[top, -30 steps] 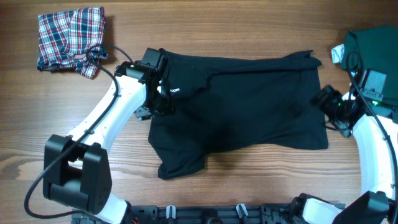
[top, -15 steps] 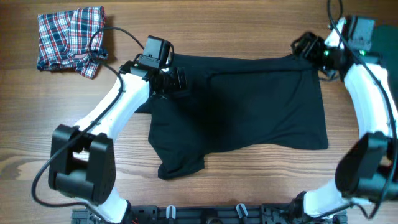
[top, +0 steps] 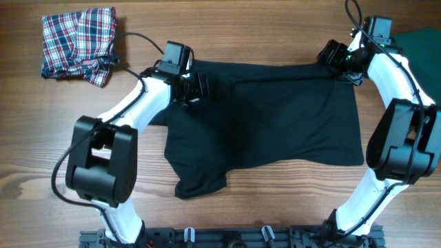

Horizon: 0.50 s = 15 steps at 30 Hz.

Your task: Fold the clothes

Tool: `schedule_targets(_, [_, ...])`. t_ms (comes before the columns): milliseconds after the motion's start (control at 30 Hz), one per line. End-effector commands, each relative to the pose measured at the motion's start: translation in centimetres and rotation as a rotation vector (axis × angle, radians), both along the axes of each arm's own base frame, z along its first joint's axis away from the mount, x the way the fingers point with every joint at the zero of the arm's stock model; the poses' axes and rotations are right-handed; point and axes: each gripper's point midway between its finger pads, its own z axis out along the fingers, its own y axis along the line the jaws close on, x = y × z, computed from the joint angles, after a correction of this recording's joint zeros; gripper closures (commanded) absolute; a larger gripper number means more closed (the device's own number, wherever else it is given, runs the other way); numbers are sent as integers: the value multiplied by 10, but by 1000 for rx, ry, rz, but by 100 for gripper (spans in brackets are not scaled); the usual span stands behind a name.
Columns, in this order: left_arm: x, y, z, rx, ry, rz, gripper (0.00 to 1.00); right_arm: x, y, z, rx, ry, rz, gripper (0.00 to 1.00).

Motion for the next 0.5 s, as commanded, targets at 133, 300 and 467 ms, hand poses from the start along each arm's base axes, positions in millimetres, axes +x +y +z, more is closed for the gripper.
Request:
schedule_targets(133, [7, -7, -24, -69, 27, -39, 17, 13, -9, -3, -39, -36, 2, 0])
schedule_targets(300, [7, -8, -27, -72, 31, -40, 43, 16, -19, -2, -89, -45, -30, 0])
schedule_targets(467, [6, -8, -33, -70, 41, -40, 65, 21, -22, -1, -108, -64, -34, 0])
